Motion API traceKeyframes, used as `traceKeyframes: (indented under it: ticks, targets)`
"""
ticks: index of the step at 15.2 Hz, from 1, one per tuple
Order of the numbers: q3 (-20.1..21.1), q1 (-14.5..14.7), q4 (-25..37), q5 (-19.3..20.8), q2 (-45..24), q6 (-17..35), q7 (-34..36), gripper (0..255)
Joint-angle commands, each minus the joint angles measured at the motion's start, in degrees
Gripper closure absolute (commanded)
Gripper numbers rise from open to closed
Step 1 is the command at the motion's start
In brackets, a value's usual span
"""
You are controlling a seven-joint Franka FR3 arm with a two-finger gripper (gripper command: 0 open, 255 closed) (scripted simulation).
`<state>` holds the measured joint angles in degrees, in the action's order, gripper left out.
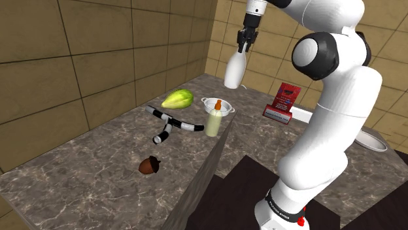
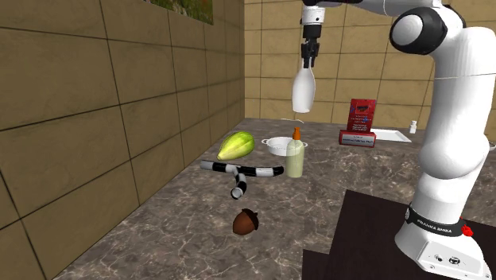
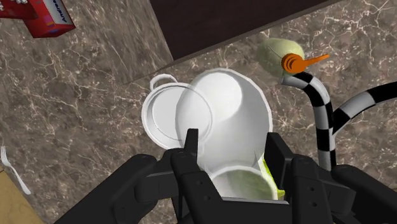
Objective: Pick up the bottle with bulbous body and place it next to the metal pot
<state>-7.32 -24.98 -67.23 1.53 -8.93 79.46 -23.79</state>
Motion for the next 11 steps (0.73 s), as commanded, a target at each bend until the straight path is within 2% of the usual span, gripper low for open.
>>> traceKeyframes:
  ticks: [1, 11]
  targets:
    - [0.0, 0.1, -2.9, 0.1, 1.0, 2.0, 0.1, 255]
    - [0.2, 0.4, -16.3, 0.6, 5.0, 11.4, 0.8, 255]
